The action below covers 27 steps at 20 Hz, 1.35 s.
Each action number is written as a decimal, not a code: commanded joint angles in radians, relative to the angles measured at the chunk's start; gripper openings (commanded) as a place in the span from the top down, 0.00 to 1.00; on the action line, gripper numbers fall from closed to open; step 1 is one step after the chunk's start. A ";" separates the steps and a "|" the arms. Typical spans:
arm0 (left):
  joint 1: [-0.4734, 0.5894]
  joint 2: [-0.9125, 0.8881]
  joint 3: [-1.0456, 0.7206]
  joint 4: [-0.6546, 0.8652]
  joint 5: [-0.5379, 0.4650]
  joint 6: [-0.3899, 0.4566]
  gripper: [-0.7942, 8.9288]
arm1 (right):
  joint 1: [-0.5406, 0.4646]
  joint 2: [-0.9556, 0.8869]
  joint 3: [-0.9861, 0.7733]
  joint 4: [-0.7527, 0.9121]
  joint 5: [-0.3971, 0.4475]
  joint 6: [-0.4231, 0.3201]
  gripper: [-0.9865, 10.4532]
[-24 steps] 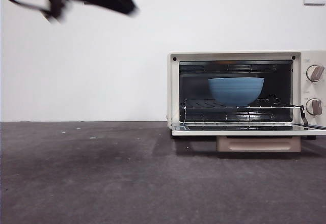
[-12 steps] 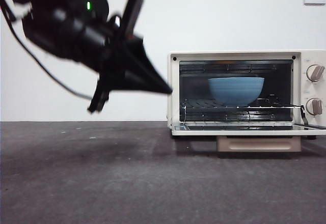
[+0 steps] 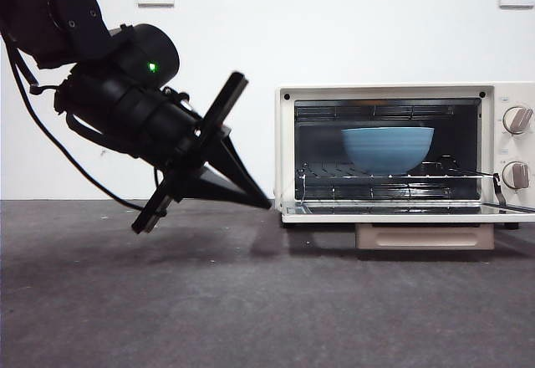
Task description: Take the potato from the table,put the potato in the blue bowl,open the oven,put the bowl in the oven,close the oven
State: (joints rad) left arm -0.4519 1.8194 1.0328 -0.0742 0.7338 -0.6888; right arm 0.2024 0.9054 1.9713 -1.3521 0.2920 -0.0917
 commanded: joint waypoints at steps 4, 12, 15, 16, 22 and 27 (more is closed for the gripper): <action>-0.001 0.015 -0.001 0.028 -0.101 -0.109 0.93 | 0.001 -0.033 -0.001 -0.018 0.004 0.009 0.92; -0.014 0.026 0.001 0.065 -0.136 -0.179 0.92 | 0.001 -0.047 -0.002 -0.019 0.003 0.009 0.92; -0.014 0.077 0.018 0.071 -0.101 -0.224 0.92 | 0.001 -0.047 -0.005 -0.019 0.003 0.009 0.92; -0.016 0.088 0.027 0.072 -0.089 -0.224 0.92 | 0.001 -0.047 -0.006 -0.020 0.003 0.009 0.92; -0.061 0.144 0.094 0.066 -0.098 -0.226 0.92 | 0.001 -0.047 -0.007 -0.020 0.000 0.009 0.92; -0.066 0.144 0.099 0.068 -0.077 -0.226 0.92 | 0.001 -0.047 -0.009 -0.021 -0.005 0.010 0.92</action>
State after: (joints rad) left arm -0.5114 1.9541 1.1255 -0.0212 0.6376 -0.9115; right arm 0.2024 0.8635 1.9682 -1.3525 0.2886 -0.0902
